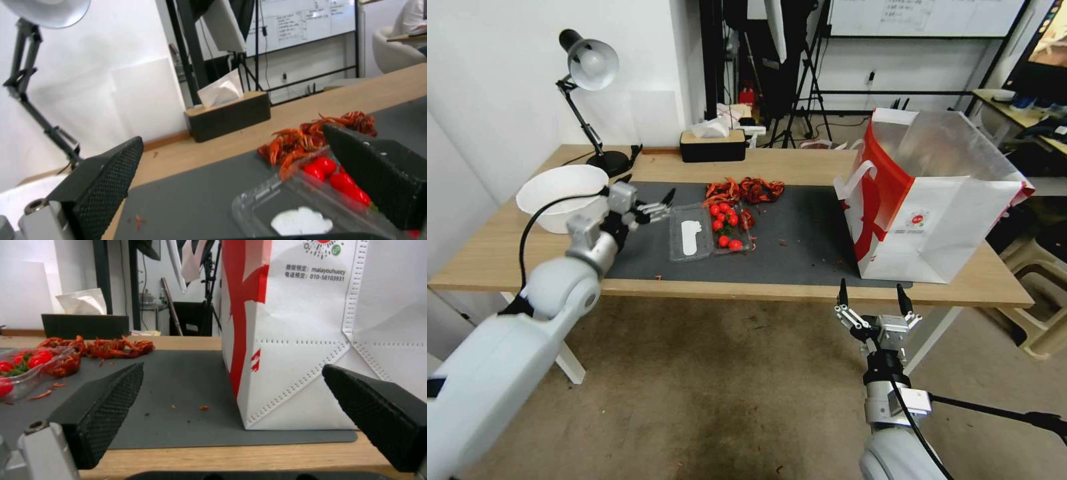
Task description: Pick up the trash from the table and place it into the takeout bag.
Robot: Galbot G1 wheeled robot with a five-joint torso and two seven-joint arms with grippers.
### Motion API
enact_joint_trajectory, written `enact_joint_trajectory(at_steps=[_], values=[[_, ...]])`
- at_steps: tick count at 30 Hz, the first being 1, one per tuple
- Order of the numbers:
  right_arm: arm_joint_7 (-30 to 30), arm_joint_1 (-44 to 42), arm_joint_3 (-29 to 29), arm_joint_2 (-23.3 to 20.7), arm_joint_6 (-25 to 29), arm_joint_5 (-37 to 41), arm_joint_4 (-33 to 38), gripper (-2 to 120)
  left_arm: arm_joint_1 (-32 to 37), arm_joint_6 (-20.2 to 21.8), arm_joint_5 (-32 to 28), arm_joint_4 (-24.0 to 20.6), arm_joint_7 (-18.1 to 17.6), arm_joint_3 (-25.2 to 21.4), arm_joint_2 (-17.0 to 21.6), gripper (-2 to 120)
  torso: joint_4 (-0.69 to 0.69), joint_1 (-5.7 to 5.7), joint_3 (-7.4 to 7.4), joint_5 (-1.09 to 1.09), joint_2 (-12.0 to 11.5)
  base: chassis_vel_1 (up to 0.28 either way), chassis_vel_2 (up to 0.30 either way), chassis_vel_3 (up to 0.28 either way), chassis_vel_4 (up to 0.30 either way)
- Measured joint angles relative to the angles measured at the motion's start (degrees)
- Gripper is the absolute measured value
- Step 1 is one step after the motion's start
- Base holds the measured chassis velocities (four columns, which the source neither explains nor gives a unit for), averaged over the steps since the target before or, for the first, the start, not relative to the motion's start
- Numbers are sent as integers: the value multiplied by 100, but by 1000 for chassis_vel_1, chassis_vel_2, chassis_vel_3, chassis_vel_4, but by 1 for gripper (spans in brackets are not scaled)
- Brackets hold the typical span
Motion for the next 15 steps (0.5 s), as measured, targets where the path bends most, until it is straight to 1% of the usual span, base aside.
enact_joint_trajectory(at_steps=[1,3,4,5,7,8,11,12,15], values=[[0,-5,0,1,1,-4,0,100,166,-54,56,-57,-15,-97,-62,100,-2,1,0,1,0,0,0,0,0],[0,-6,1,0,2,-5,0,100,278,-89,87,-92,-31,-160,-103,100,-2,1,0,1,0,0,0,0,0],[0,-7,3,-3,2,-5,1,100,490,-142,132,-149,-51,-263,-171,100,-1,1,0,1,0,0,0,0,0],[0,-7,3,-3,2,-5,1,100,490,-142,132,-149,-51,-263,-171,100,-1,1,0,1,0,0,0,0,0],[-10,-7,3,-11,-1,-3,16,100,826,-220,185,-248,-77,-449,-275,100,0,1,0,1,0,0,0,0,0],[-10,-7,3,-11,-1,-3,16,100,826,-220,185,-248,-77,-449,-275,100,0,1,0,1,0,0,0,0,0],[-26,-4,4,-11,-6,3,9,100,1225,-373,262,-325,-91,-644,-390,100,-1,1,0,1,0,0,0,0,0],[-26,-4,4,-11,-6,3,9,100,1225,-373,262,-325,-91,-644,-390,100,-1,1,0,1,0,0,0,0,0],[-36,-2,-7,6,-8,6,-11,100,1674,-578,367,-418,-98,-847,-577,100,-1,1,0,1,-1,0,0,0,0]])
